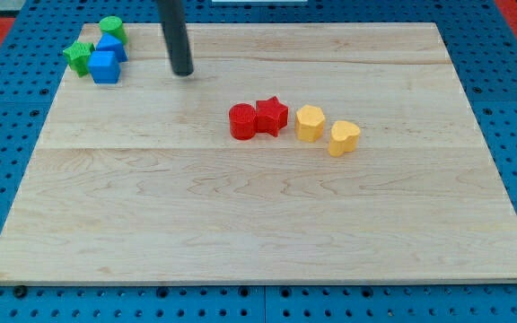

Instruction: Move the blue cube to the top of the red circle

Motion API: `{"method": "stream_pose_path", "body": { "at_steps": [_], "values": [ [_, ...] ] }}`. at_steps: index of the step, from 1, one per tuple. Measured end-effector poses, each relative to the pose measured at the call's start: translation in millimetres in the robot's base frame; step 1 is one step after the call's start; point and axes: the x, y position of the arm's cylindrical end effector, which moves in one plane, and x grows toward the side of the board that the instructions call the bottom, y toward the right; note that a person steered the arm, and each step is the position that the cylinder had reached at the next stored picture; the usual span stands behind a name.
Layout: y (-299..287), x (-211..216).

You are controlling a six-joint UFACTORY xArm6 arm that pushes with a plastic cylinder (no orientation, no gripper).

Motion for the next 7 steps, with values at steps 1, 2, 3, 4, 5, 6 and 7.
{"method": "stream_pose_path", "body": {
  "at_steps": [1,2,3,4,5,6,7],
  "values": [
    [0,-59],
    [-21,-84],
    [-44,-83],
    [-77,-84],
    [-123,-84],
    [-142,-84],
    [-146,-84]
  ]
}}
